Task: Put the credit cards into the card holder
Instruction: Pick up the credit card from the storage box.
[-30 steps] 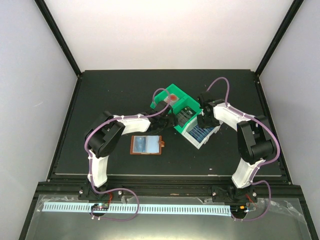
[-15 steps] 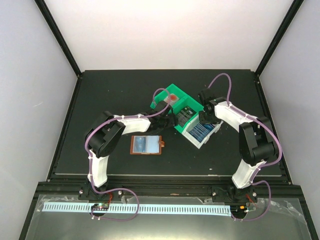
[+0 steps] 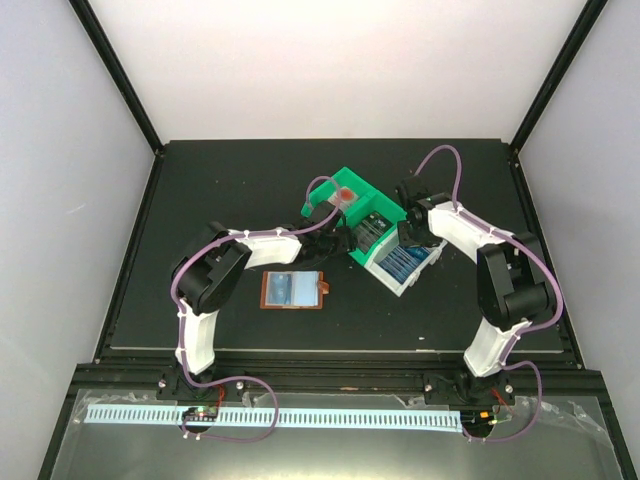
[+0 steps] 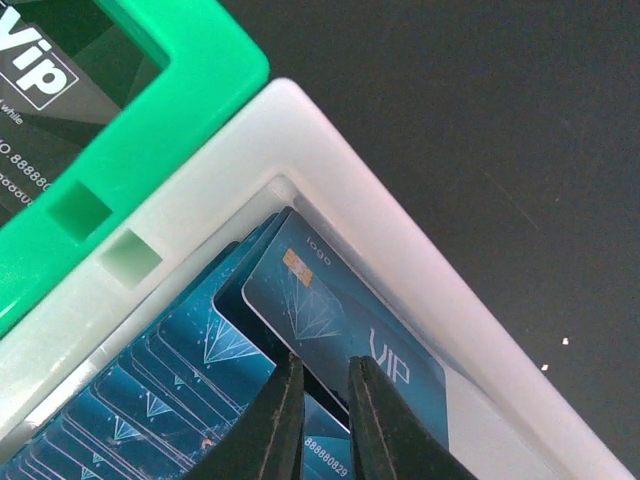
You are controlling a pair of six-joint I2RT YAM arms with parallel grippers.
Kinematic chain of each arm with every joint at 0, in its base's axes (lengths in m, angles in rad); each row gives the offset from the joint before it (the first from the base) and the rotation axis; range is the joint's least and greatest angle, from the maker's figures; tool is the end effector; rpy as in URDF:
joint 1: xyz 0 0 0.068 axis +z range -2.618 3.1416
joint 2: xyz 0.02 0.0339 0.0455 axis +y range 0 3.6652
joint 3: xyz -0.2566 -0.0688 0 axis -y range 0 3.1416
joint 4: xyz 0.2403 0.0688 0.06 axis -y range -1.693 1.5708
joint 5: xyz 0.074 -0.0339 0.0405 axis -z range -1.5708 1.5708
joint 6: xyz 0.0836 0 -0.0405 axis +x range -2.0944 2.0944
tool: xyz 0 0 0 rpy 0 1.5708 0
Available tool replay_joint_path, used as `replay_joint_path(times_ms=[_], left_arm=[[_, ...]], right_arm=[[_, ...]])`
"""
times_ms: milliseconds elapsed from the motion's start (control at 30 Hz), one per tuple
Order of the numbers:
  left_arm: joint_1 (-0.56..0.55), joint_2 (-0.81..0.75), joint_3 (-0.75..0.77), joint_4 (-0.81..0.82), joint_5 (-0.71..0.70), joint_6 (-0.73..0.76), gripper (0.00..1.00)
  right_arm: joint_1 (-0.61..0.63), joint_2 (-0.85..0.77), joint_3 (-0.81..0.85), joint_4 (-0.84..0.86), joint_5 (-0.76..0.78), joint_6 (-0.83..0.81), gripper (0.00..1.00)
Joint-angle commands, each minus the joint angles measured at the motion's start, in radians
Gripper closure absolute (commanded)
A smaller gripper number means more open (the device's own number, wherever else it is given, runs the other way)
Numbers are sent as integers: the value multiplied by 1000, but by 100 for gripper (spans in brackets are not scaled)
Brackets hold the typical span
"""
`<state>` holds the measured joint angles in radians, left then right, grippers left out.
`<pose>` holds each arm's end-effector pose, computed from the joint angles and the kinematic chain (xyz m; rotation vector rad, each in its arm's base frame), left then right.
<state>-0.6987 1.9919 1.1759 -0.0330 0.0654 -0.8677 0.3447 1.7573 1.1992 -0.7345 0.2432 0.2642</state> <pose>0.3313 -0.2854 0.0956 -0.1856 2.5681 -0.7453 0.3323 0.0979 0.1401 -0.0647 2.7969 -0.2087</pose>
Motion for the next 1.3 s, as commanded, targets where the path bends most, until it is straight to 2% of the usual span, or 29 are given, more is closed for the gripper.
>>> replay_joint_path(times_ms=[0, 200, 367, 667, 833, 1000, 1267], left_arm=[[11, 76, -24, -145, -20, 37, 36], [11, 76, -24, -149, -19, 40, 36], [13, 74, -24, -151, -20, 42, 36], [13, 69, -25, -152, -18, 45, 37], [13, 66, -27, -143, -2, 48, 36], [13, 59, -27, -135, 23, 60, 35], [13, 11, -24, -112, 72, 100, 24]], right_arm=[[-17, 50, 5, -26, 65, 27, 84], [-21, 55, 6, -21, 44, 49, 75], [-29, 64, 7, -26, 56, 66, 72], [-42, 59, -19, 22, 25, 59, 72], [-39, 75, -32, 64, -22, -15, 85], [-10, 73, -32, 68, 79, -30, 98], [99, -64, -22, 11, 316, -41, 99]])
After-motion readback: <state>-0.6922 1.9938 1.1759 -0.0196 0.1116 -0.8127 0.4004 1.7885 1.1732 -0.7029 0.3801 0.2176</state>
